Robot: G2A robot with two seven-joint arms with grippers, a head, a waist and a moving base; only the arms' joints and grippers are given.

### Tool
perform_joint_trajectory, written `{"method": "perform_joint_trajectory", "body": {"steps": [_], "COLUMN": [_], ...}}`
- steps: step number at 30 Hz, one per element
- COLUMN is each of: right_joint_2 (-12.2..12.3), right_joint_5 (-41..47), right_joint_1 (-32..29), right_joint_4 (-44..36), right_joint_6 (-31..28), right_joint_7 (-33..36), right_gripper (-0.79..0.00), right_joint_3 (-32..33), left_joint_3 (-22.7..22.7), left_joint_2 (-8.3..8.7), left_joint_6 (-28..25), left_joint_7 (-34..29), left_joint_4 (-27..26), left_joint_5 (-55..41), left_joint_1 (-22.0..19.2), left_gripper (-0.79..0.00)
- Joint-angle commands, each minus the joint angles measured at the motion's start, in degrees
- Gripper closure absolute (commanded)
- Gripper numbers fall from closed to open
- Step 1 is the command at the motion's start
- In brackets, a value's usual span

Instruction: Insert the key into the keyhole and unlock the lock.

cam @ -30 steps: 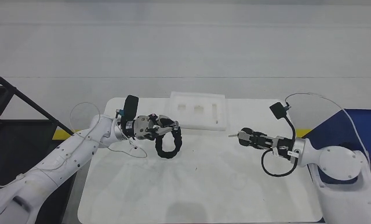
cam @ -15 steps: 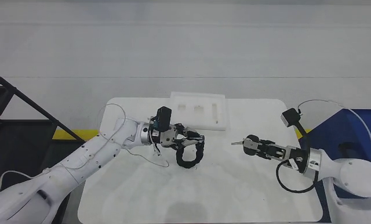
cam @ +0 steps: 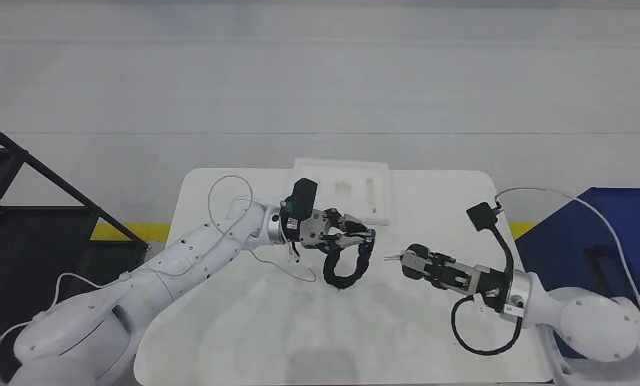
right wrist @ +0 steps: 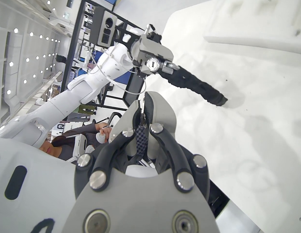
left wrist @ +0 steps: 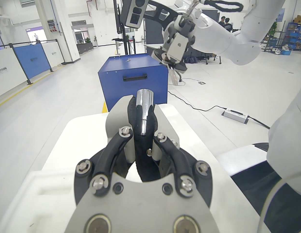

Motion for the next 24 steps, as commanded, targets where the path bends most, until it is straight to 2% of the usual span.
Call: {"method": "perform_joint_trajectory", "body": {"steps": [1,6,15,20,24], "right_joint_2": [0.4,0.8,1.5,2.0,2.4], "right_joint_5": [-0.5,2.0,4.5,5.1,6.4], "right_joint_1": [2.4,7.9,14.6,16.1,15.5], "right_joint_4": [1.4,6.7,12.8,13.8,14.1], "right_joint_6": [2.3,4.3,5.8,5.3,4.5], "right_joint_7": [6.0,11.2,17.8,20.6,19.8], "right_gripper": [0.000,0.000,0.000,0.000,0.000], "right_joint_3": [-1.9,-4.3,-7.7,-8.9,-7.1], "left_joint_3": [0.6,2.4,5.7,6.4,6.1], "left_joint_2": [-0.73,-1.34,-0.29,0.18,0.42], "left_joint_6": [0.4,0.4,-0.8,-1.7,-1.3], "left_joint_7": [0.4,0.4,-0.8,-1.7,-1.3], "left_joint_4": [0.8,1.0,-1.6,-1.9,-1.3], "left_joint_5": [0.0,2.6,2.6,0.4,-2.0], "left_joint_1": [-0.3,-1.5,-2.7,-3.2,-3.1], "left_gripper": [0.000,0.000,0.000,0.000,0.000]}}
